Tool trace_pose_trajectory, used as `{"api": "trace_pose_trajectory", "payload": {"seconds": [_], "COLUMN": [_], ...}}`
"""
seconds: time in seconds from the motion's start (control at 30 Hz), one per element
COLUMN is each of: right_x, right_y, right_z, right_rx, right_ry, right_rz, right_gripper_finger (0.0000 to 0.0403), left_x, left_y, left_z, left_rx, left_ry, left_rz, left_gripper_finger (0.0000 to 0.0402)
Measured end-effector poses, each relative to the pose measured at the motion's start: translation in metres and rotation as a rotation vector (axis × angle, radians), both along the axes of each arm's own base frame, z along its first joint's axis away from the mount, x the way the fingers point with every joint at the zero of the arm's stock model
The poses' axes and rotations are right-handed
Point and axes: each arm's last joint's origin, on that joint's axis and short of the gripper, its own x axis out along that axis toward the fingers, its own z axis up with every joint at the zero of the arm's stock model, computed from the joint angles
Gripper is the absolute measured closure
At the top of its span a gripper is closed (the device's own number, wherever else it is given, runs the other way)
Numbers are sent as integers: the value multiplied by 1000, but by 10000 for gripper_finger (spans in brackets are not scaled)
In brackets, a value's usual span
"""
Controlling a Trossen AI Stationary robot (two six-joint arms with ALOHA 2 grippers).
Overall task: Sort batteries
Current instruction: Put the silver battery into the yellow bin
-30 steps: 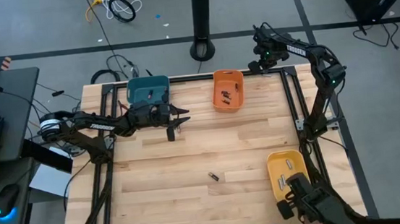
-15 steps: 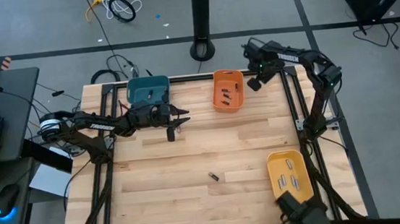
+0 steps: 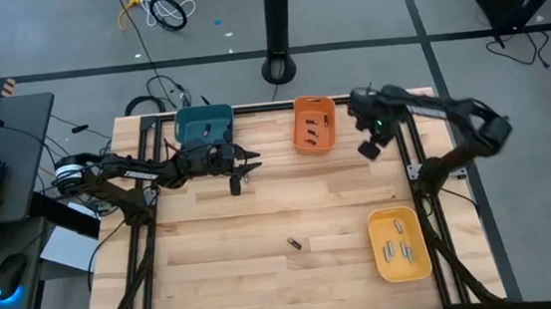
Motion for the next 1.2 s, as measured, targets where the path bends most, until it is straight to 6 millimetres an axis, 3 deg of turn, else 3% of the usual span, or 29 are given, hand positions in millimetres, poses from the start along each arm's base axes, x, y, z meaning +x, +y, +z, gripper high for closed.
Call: {"api": "trace_pose_trajectory", "payload": {"seconds": [0.17, 0.33, 0.57, 0.73, 0.83, 0.97, 1.07, 1.2], "right_x": [-11, -17, -1, 15, 25, 39, 44, 36], "right_y": [59, 106, 152, 174, 179, 169, 144, 91], "right_z": [0, -10, -14, -15, -10, 10, 26, 35], "right_rx": [35, 131, 292, 425, 453, 302, 58, -211], "right_ry": [-66, -120, -242, -358, -455, -568, -579, -486], "right_rz": [20, 59, 136, 183, 234, 325, 311, 136], "right_gripper_finger": [396, 396, 396, 396, 396, 396, 396, 395], "left_x": [0, 0, 0, 0, 0, 0, 0, 0], "left_y": [0, 0, 0, 0, 0, 0, 0, 0], "left_z": [1, 1, 1, 1, 1, 1, 1, 1], "left_rx": [2, 2, 2, 9, 10, 18, 29, 27], "left_ry": [-6, -6, -6, -5, -4, -3, -2, -2], "left_rz": [0, 0, -1, -1, -1, -2, -4, -3], "left_gripper_finger": [266, 266, 266, 266, 266, 266, 266, 266]}}
